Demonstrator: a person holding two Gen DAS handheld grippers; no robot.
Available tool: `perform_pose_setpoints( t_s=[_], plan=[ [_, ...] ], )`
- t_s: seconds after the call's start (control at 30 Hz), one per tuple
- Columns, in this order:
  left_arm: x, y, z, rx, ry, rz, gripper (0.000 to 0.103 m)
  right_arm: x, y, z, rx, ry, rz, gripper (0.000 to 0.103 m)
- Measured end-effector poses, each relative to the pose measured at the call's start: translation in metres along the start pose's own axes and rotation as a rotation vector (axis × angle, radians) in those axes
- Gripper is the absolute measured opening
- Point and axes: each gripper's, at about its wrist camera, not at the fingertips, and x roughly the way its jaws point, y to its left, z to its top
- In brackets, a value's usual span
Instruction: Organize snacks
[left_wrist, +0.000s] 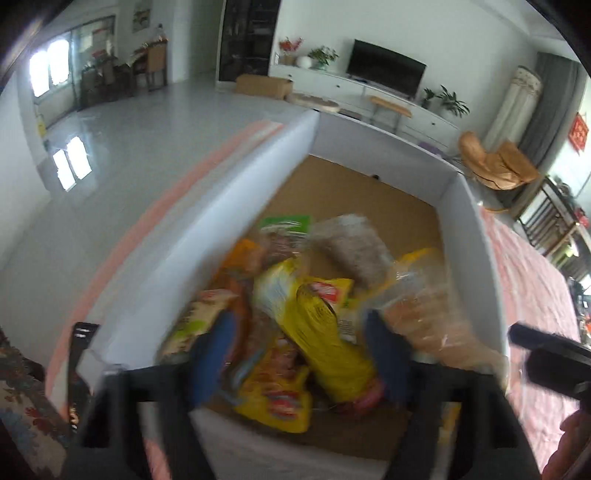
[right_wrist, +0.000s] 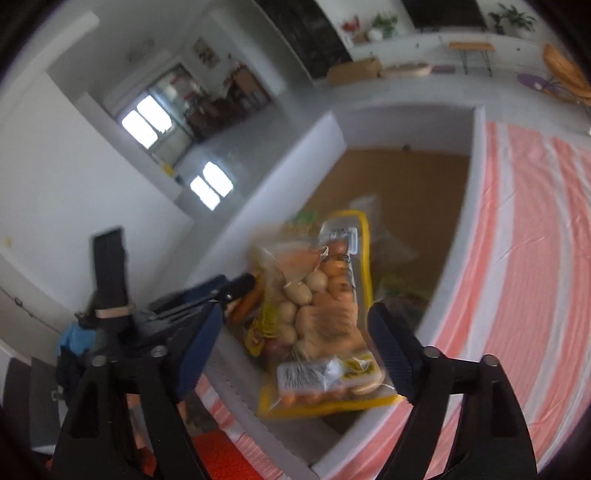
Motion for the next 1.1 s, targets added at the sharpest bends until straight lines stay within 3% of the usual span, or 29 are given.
perform_pose_setpoints(
  t_s=[0.1,0.23,0.33,0.5,0.57,0.67,0.87,1.1],
  plan=[
    [-0.008,0.007,-0.013,0.036,-0.036,0.041,0.085,0.016,-0.002,-0.007,0.015,0.053,-0.021,0.084],
    [-0.024,-0.012,-0.019,0.096,-0.085,0.117,0.089,0.0,-0.003,-0.009,-0.032,0.006,-0.125,0.084],
    [-0.043,-0.018,-0.02,0.126,-0.141,0.158,0.098,-0.016,0.0,-0.008,-0.069,-0.026,-0.185,0.085],
    [-0.077,-0.035,-0.022,0.083,-0.265,0.233,0.103,-0.04,0.012,-0.012,-0.148,-0.077,-0.273,0.085],
    [-0.084,-0.037,-0.025,0.075,-0.299,0.218,0.103,-0.047,0.015,-0.016,-0.158,-0.094,-0.3,0.086],
    [-0.087,-0.038,-0.027,0.09,-0.266,0.178,0.103,-0.052,0.018,-0.017,-0.159,-0.1,-0.323,0.088],
    [-0.088,-0.043,-0.036,0.15,-0.239,0.2,0.103,-0.058,0.023,-0.021,-0.167,-0.088,-0.354,0.088],
    [-0.085,-0.039,-0.039,0.142,-0.215,0.185,0.103,-0.054,0.035,-0.022,-0.209,-0.085,-0.372,0.088]
  ],
)
